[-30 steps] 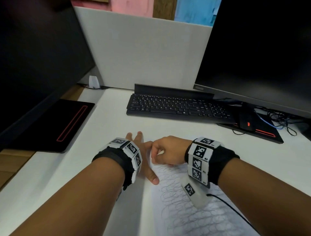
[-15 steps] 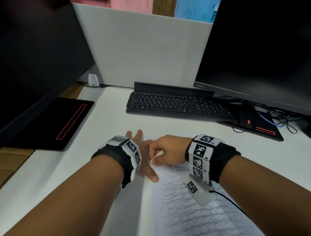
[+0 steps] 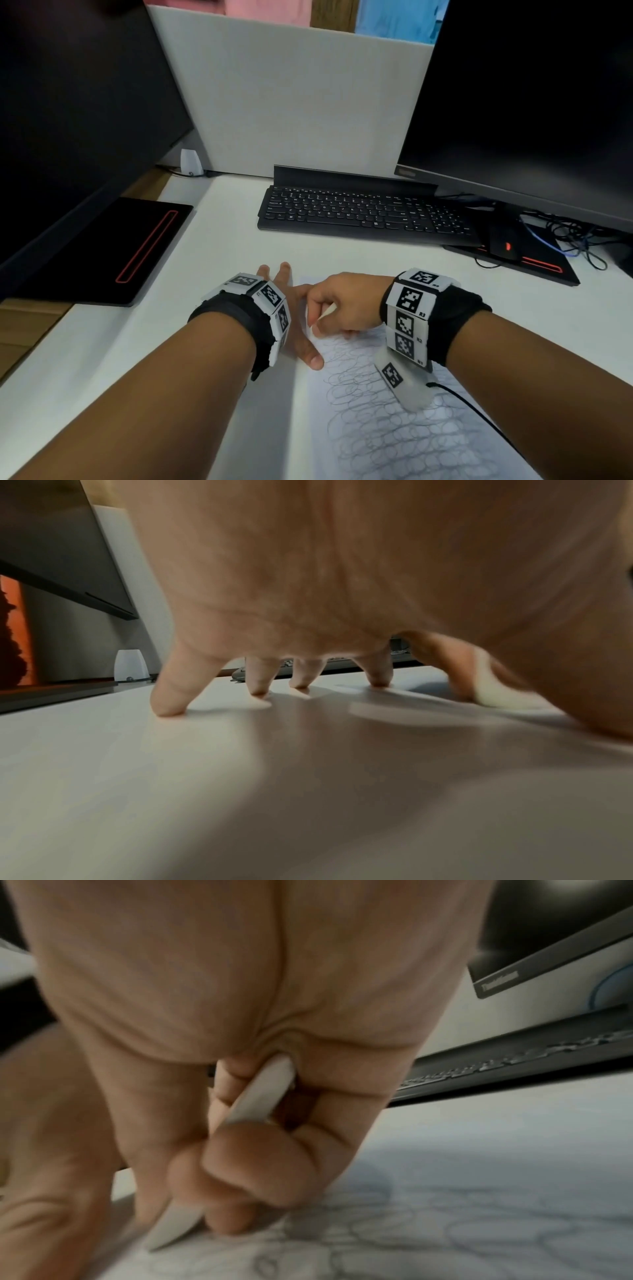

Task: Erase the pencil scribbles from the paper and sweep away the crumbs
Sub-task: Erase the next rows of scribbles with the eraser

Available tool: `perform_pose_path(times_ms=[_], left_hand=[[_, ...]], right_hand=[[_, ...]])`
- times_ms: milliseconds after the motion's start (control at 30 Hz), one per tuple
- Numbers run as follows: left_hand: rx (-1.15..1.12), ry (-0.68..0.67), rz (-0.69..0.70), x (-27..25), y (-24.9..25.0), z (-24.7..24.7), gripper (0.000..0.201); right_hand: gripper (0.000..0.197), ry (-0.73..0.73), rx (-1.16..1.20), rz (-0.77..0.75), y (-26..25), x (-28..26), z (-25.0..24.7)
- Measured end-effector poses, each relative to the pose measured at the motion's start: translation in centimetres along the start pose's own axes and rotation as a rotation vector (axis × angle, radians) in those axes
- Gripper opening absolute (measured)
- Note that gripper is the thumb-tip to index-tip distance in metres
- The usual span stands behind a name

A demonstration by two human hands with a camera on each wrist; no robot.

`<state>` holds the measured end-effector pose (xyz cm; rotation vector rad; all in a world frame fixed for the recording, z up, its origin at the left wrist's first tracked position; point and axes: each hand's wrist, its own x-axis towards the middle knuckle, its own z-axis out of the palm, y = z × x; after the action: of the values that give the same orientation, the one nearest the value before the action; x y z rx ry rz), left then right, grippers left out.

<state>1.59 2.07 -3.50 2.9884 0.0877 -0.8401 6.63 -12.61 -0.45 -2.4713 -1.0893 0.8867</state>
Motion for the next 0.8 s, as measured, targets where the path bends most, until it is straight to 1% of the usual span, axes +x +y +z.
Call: perform_pose_path(times_ms=[33, 67, 133, 167, 200, 267, 300, 333, 400, 433, 533, 567, 667, 700, 800], left_hand=[[-0.002, -0.005, -0.003, 0.0, 0.0, -0.1, 0.128], [-0.002, -0.004, -0.005, 0.0, 0.0, 0.0, 0.128], [-0.004, 0.011, -0.002, -0.2, 0.1, -0.1, 0.125], [-0.009, 0.017, 0.001, -0.4, 0.0, -0.1, 0.125], [-0.014, 0.016, 0.005, -0.4, 0.0, -0.1, 0.125], [-0.027, 0.008, 0.007, -0.4, -0.1, -0.3, 0.126], [-0.026, 0.007, 0.006, -0.5, 0.0, -0.3, 0.126], [-0.02, 0.008, 0.003, -0.6, 0.1, -0.4, 0.125], [-0.017, 0.014, 0.002, -0.6, 0.2, -0.4, 0.125], [-0.021, 0.014, 0.001, -0.6, 0.2, -0.4, 0.125], [-0.01, 0.005, -0.004, -0.6, 0.1, -0.4, 0.127], [-0.005, 0.006, -0.004, -0.6, 0.1, -0.4, 0.126], [-0.004, 0.021, 0.001, -0.7, 0.2, -0.3, 0.124], [-0.007, 0.022, 0.001, -0.7, 0.2, -0.3, 0.125], [0.0, 0.005, -0.004, -0.7, 0.2, -0.5, 0.126]], right_hand=[[0.007, -0.03, 0.012, -0.006, 0.0, 0.0, 0.0], [0.007, -0.012, 0.012, -0.004, 0.2, 0.0, -0.2], [0.004, 0.105, -0.013, 0.013, 0.6, 0.3, -0.5], [0.003, 0.13, -0.015, 0.024, 0.8, 0.3, -0.5], [0.004, 0.114, -0.004, 0.031, 0.8, 0.3, -0.5], [0.007, 0.014, 0.034, 0.035, 0.6, 0.2, -0.4], [0.008, -0.009, 0.049, 0.034, 0.6, 0.1, -0.4], [0.008, 0.014, 0.048, 0.035, 0.8, 0.1, -0.5], [0.006, 0.112, 0.014, 0.048, 1.2, 0.3, -0.9], [0.007, 0.115, 0.015, 0.061, 1.2, 0.3, -0.9], [0.008, -0.014, 0.04, 0.054, 0.9, 0.0, -0.8], [0.007, -0.017, 0.036, 0.049, 0.8, -0.1, -0.8], [0.004, 0.116, 0.045, 0.074, 1.4, 0.0, -0.9], [0.004, 0.116, 0.065, 0.081, 1.5, -0.1, -0.8], [0.006, 0.0, 0.089, 0.072, 1.2, -0.5, -0.5]])
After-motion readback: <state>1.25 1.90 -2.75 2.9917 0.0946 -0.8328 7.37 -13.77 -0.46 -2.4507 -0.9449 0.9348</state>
